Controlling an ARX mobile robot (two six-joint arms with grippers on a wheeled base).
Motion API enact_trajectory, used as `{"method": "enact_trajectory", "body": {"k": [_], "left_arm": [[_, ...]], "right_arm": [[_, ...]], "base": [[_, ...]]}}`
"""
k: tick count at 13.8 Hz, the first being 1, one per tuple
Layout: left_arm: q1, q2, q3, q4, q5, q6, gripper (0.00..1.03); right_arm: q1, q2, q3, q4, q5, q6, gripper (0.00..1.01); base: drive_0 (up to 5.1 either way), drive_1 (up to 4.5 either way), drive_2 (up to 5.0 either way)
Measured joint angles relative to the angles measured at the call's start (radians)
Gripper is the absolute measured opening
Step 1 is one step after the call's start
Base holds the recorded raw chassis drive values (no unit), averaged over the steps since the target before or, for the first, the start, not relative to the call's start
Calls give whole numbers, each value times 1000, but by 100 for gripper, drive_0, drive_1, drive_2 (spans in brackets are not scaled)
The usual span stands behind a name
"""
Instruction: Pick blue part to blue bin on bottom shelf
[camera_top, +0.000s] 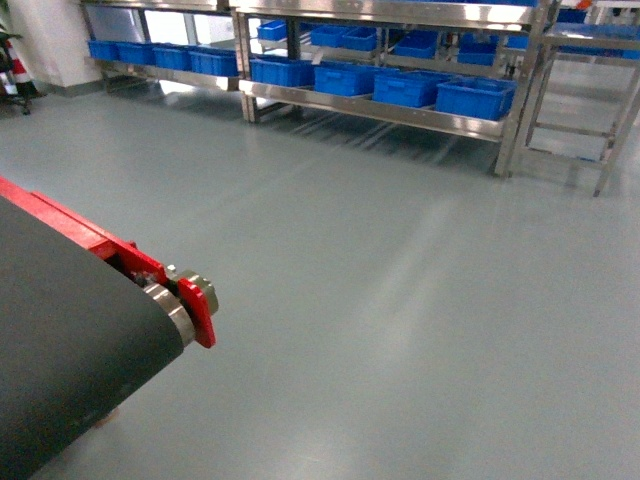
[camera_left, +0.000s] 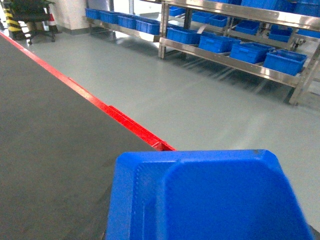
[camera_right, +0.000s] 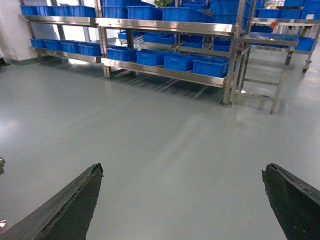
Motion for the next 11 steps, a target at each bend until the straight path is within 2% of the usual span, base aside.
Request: {"method": "enact_trajectory", "body": {"k": [11], "left_arm": [[0,0,0,0,0,0,43]], "right_arm": [[0,0,0,0,0,0,98]], "base": [[-161,-161,-161]]}}
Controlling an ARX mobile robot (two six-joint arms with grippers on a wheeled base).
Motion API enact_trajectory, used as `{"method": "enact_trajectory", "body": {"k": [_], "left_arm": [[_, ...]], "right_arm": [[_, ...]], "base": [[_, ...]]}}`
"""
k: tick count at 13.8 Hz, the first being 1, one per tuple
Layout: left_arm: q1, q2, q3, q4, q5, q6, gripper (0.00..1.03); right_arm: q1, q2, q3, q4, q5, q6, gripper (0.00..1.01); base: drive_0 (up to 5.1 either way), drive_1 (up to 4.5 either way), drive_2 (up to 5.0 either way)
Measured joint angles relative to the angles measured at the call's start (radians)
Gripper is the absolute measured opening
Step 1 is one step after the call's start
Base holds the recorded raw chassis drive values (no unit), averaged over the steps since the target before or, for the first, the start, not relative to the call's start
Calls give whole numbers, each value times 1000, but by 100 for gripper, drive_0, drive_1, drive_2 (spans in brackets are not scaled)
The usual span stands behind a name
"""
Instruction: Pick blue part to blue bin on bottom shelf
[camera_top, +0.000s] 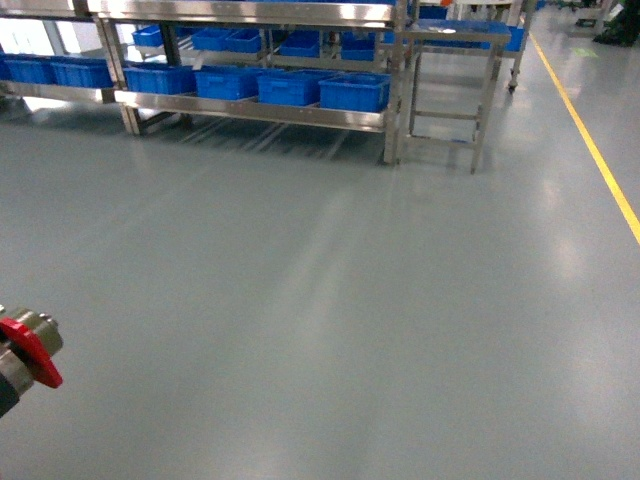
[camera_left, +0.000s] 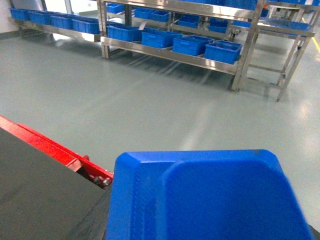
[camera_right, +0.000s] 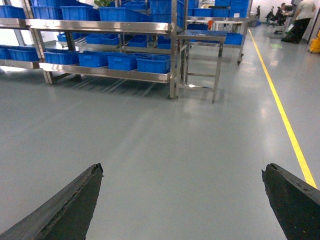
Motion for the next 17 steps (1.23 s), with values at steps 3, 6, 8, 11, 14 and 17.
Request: {"method": "enact_trajectory", "body": {"k": [3,6,8,11,14,17], "left_arm": [[0,0,0,0,0,0,43],[0,0,0,0,0,0,43],[-1,0,0,0,0,0,43],[-2,-3,0,1,0,0,43],[-2,1,0,-2,0,0,43],[-2,0,0,0,0,0,43]], "right_arm": [[0,0,0,0,0,0,98],[0,0,0,0,0,0,98],[0,0,0,0,0,0,98],[0,0,0,3,0,0,98],[0,0,0,0,0,0,98],[0,0,0,-1,0,0,98]], "base": [[-168,-168,-168],[-171,-171,-171],[-171,-171,-171],[-171,-171,-171],[1,405,-402],[2,405,-401]]}}
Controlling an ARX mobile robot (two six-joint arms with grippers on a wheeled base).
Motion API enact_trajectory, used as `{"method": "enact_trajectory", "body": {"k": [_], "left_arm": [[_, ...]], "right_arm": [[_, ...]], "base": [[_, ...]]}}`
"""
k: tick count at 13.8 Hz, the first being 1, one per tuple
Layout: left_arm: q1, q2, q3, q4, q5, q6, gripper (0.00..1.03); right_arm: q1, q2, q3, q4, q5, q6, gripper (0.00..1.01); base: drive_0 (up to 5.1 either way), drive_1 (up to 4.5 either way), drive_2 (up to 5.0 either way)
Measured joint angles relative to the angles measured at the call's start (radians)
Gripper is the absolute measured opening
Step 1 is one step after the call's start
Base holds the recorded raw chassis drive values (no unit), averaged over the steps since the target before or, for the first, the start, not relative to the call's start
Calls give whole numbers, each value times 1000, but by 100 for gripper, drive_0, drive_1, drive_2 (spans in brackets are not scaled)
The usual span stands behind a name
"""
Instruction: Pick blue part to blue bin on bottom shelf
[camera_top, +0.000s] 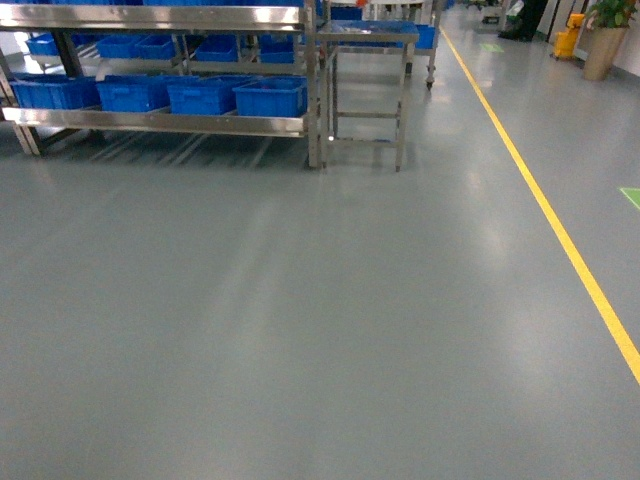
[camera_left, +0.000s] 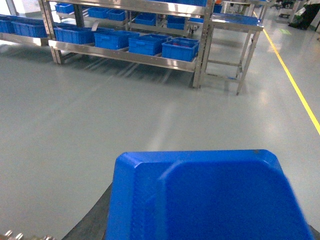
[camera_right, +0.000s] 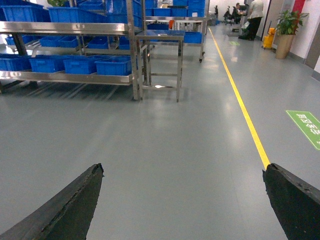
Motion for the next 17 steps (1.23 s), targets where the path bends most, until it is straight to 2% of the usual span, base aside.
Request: {"method": "enact_trajectory", "body": {"k": [17], "left_arm": [[0,1,0,-4,0,0,43]], "right_arm": [[0,0,0,-1,0,0,98]], "base": [[-2,401,-404]]}}
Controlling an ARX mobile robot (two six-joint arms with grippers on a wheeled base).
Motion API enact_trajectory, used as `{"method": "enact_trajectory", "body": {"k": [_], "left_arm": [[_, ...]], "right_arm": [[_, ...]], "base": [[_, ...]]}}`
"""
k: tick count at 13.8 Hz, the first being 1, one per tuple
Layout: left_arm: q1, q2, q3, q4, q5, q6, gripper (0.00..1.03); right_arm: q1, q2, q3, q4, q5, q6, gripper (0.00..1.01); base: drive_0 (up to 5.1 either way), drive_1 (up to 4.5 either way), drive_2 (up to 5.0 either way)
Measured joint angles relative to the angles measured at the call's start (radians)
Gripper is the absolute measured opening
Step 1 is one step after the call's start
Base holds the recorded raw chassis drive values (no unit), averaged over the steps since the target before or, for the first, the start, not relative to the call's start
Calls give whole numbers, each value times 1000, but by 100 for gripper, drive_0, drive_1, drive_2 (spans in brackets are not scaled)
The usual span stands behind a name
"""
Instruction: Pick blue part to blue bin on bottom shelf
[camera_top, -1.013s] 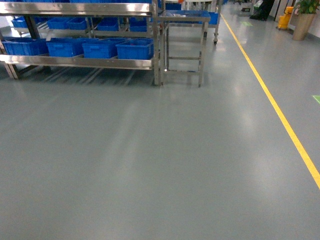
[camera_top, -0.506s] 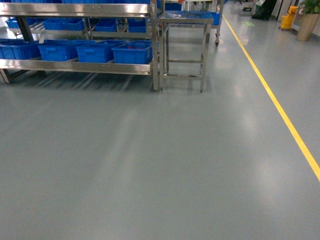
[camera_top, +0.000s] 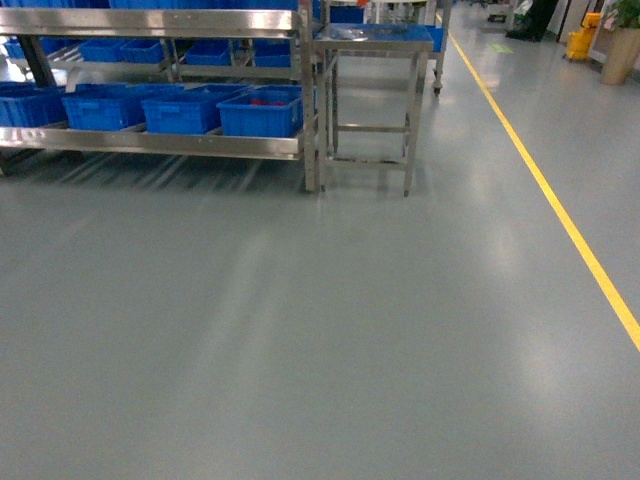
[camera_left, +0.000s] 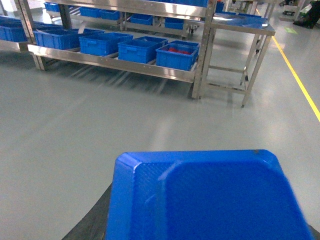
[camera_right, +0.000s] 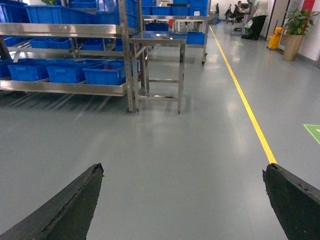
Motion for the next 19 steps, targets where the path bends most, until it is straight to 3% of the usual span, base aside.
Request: {"method": "enact_trajectory", "body": {"k": [19], "left_arm": [[0,0,0,6,0,0,43]], "right_arm": [[0,0,0,1,0,0,98]], "base": [[-2,400,-403]]}}
